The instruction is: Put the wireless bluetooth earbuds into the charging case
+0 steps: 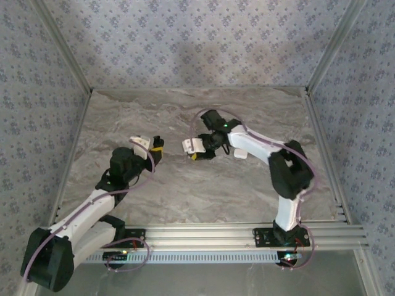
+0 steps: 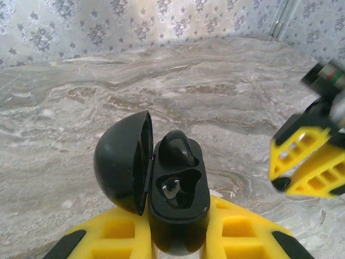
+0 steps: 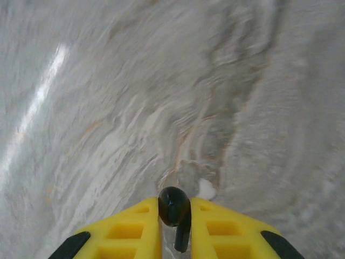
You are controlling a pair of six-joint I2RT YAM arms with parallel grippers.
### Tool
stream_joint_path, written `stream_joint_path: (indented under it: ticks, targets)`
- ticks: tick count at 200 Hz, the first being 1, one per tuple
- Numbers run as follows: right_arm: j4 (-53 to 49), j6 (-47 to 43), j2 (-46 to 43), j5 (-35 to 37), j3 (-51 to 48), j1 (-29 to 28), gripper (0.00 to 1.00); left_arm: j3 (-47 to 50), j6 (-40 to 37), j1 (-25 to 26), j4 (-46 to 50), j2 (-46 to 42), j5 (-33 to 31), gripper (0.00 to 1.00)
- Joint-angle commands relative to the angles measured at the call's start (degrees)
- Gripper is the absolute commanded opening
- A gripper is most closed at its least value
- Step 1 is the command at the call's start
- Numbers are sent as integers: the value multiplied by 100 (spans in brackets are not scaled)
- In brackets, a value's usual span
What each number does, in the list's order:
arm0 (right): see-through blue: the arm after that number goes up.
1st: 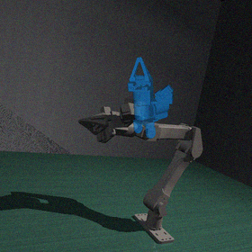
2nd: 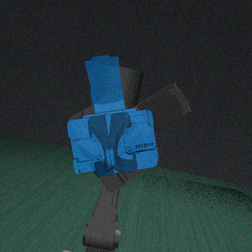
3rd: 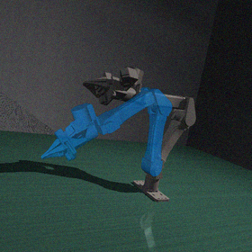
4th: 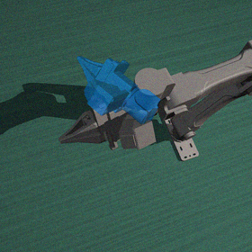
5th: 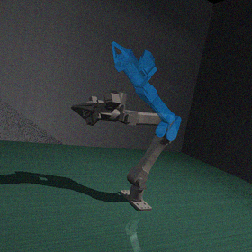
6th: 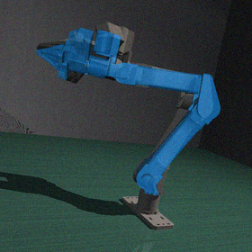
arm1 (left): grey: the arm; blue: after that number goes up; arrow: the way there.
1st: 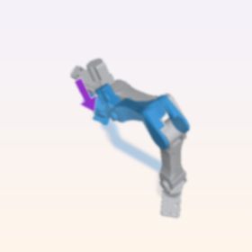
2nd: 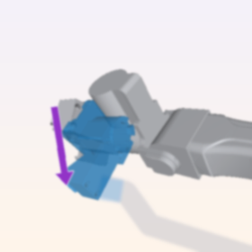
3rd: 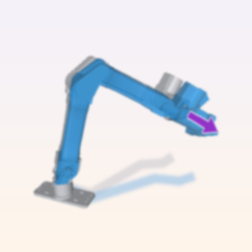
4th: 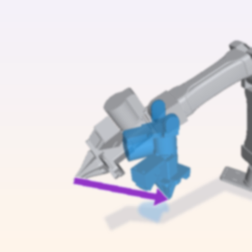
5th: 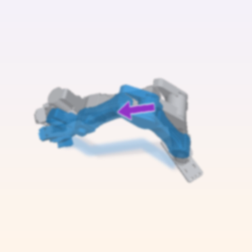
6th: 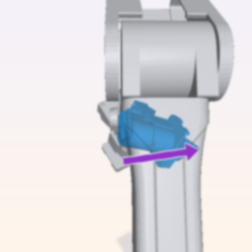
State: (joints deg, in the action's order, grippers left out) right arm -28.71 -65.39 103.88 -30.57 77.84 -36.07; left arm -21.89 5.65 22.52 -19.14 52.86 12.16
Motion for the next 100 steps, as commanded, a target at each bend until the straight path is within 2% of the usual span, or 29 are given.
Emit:
stream_joint_path:
  ticks: [1,23,61,100]
  targets:
    - [1457,2071,-799,-763,-663,188,17,12,68,73,-857,261,306,6]
    - [2700,3555,-1579,-1018,-1507,415,17,-139,88,275,-1418,710,452,6]
    - [4545,5670,-2634,-946,-2537,737,17,-539,222,690,-2595,1733,778,6]
    - [5943,6988,-3316,-591,-3247,889,17,-993,409,1045,-3694,2593,1104,6]
